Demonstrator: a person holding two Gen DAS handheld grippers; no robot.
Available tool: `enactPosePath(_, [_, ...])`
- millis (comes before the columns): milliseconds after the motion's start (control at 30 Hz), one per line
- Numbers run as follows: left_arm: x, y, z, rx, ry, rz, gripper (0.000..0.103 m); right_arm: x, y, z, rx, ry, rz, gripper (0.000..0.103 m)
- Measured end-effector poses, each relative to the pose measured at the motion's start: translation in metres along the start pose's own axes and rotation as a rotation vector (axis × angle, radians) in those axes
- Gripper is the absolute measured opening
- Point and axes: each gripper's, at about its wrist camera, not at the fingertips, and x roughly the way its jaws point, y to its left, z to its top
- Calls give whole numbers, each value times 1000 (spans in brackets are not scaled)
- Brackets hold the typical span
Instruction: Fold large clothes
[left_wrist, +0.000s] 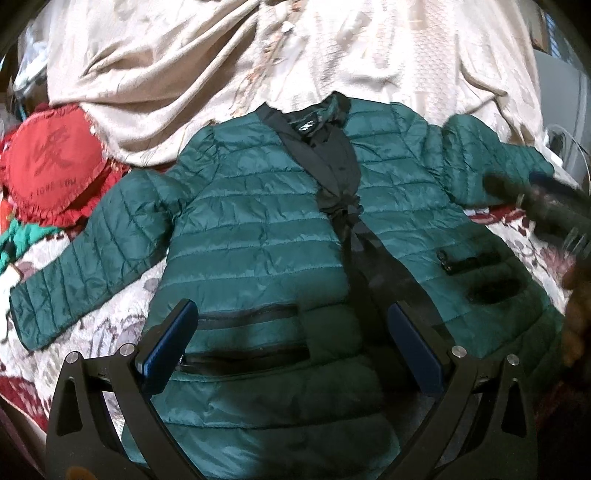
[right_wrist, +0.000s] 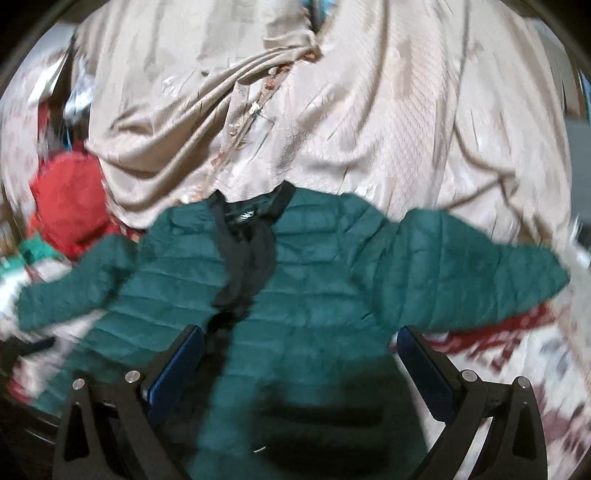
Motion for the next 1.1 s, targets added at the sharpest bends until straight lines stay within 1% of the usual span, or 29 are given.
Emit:
enactPosePath(67, [4,9,4,-56,-5,-2,103,19,-1,-7,-5,110,-28,103])
enactPosePath(100, [8,13,8,-74,-6,0,103,23,-3,-6,13,124,-11,103])
enactPosePath(133, [15,14,15,-72,3,7,103,22,-5,-5,28,99,13,103])
enactPosePath(167, [22,16,24,-74,9,20,103,21,-6,-3,34,87,19,103])
enactPosePath(233, [36,25,44,-129,2,49,103,23,-6,-2,34,84,18,103])
enactPosePath(300, [52,35,60,-219,-5,52,103,25,-6,-3,39,97,25,103])
enactPosePath(367, [67,40,65,-254,1,67,103,31,-3,-3,38,122,36,103])
enactPosePath(433, [85,42,61,-264,15,63,103,32,-1,-6,35,133,42,103])
enactPosePath(467, [92,42,56,-265,35,73,103,33,1,-5,29,134,44,103])
enactPosePath(500, [102,44,52,-272,92,86,103,34,3,-5,24,135,44,103])
enactPosePath(533, [110,47,49,-291,140,71,103,35,4,-9,19,138,47,103])
enactPosePath(567, [116,50,46,-313,169,51,103,38,5,-12,12,145,48,103])
enactPosePath(600, [125,52,42,-329,218,46,103,42,7,-13,8,163,50,103])
enactPosePath(667, [135,49,36,-306,272,66,103,52,8,-20,14,210,53,103])
enactPosePath(767, [139,39,37,-253,275,106,103,76,12,-36,12,343,51,103])
enactPosePath(800, [141,34,36,-231,281,123,103,81,12,-40,16,374,55,103])
enactPosePath(900, [144,29,36,-217,285,138,103,86,11,-46,25,394,61,103])
enactPosePath(1100, [146,31,37,-250,295,103,103,93,2,-53,66,424,114,103])
